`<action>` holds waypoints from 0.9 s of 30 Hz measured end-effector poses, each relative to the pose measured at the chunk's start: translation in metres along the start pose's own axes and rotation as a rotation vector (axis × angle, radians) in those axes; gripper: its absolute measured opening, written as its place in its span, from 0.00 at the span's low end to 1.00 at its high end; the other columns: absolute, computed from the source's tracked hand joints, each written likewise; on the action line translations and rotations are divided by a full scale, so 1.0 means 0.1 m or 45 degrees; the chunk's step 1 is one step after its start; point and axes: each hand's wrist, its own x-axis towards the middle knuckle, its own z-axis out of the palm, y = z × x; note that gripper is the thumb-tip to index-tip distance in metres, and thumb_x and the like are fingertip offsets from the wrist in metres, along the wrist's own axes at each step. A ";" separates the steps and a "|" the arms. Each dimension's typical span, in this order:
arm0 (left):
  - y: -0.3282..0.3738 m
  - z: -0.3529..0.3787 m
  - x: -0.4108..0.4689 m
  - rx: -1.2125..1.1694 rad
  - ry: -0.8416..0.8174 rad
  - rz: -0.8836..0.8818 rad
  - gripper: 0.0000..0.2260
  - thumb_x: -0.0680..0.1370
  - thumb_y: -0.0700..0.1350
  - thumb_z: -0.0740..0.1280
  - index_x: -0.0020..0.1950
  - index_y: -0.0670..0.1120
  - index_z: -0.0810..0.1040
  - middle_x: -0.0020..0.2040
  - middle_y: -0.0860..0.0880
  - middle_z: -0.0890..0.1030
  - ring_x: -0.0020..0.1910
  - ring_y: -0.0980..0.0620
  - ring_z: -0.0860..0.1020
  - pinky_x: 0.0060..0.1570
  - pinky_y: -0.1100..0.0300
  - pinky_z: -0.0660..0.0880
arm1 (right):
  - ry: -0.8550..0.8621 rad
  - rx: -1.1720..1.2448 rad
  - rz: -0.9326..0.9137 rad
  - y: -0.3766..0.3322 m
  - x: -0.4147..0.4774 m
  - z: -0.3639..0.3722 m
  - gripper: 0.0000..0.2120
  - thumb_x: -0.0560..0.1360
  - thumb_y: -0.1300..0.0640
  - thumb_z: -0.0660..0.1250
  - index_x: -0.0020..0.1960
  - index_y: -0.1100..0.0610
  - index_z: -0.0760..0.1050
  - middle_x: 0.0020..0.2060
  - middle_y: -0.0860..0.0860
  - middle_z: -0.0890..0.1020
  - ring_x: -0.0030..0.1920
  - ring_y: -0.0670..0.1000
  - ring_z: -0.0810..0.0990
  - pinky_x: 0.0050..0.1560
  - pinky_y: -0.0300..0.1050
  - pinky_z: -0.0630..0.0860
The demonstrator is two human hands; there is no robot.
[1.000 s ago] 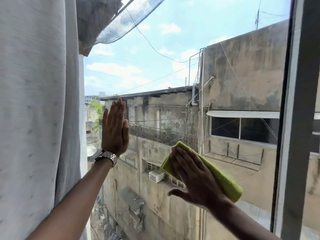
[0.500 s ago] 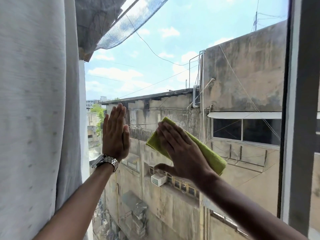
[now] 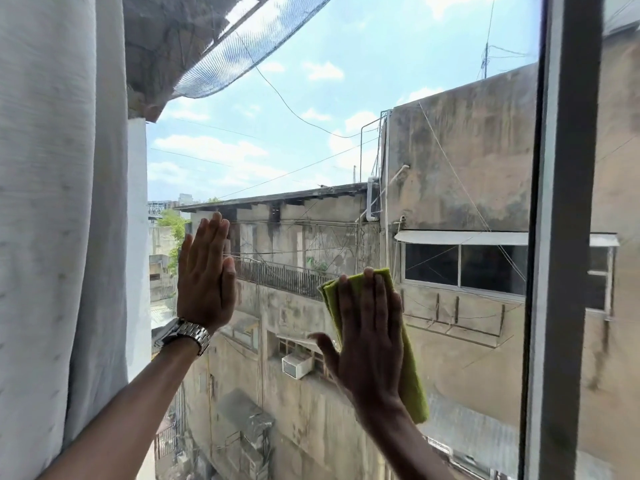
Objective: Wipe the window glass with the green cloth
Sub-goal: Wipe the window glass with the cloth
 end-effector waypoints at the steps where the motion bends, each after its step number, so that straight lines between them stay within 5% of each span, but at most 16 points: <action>1: 0.00 0.01 0.00 -0.005 0.005 0.004 0.26 0.82 0.45 0.51 0.79 0.38 0.62 0.82 0.42 0.62 0.83 0.46 0.57 0.81 0.39 0.55 | 0.042 0.016 0.055 -0.06 0.13 0.00 0.42 0.80 0.29 0.41 0.80 0.58 0.58 0.80 0.61 0.56 0.80 0.61 0.54 0.78 0.62 0.54; 6: -0.03 0.04 0.01 0.008 0.031 0.020 0.26 0.82 0.46 0.50 0.79 0.38 0.62 0.82 0.42 0.62 0.83 0.47 0.57 0.83 0.44 0.52 | 0.287 0.109 0.191 -0.13 1.30 -0.28 0.47 0.78 0.28 0.48 0.81 0.64 0.52 0.81 0.63 0.54 0.82 0.62 0.51 0.81 0.61 0.48; 10: 0.01 0.03 0.02 0.004 0.014 0.009 0.27 0.82 0.46 0.50 0.80 0.38 0.61 0.82 0.40 0.60 0.83 0.45 0.58 0.82 0.43 0.53 | 0.362 0.190 0.078 -0.07 1.81 -0.45 0.48 0.78 0.28 0.48 0.80 0.67 0.54 0.80 0.64 0.56 0.81 0.62 0.54 0.82 0.60 0.52; 18: 0.14 -0.07 0.05 0.096 -0.041 -0.198 0.33 0.80 0.54 0.51 0.80 0.36 0.57 0.82 0.37 0.56 0.83 0.39 0.54 0.81 0.39 0.53 | 0.248 -0.036 -0.253 0.33 0.58 -0.04 0.37 0.83 0.33 0.48 0.82 0.57 0.53 0.80 0.65 0.57 0.80 0.65 0.57 0.82 0.61 0.51; 24: -0.25 -0.33 0.07 0.272 -0.267 0.091 0.39 0.80 0.64 0.54 0.81 0.37 0.57 0.83 0.37 0.56 0.83 0.41 0.56 0.81 0.45 0.58 | 0.108 -0.115 -0.224 0.42 0.03 0.07 0.43 0.80 0.29 0.49 0.82 0.60 0.52 0.81 0.63 0.54 0.81 0.64 0.55 0.80 0.64 0.56; 27: -0.41 -0.27 0.01 0.296 -0.255 0.041 0.44 0.77 0.72 0.48 0.82 0.41 0.55 0.83 0.38 0.53 0.84 0.43 0.51 0.82 0.41 0.51 | 0.122 -0.087 -0.228 0.33 0.30 0.04 0.46 0.79 0.26 0.46 0.82 0.60 0.50 0.82 0.62 0.51 0.82 0.63 0.51 0.80 0.64 0.54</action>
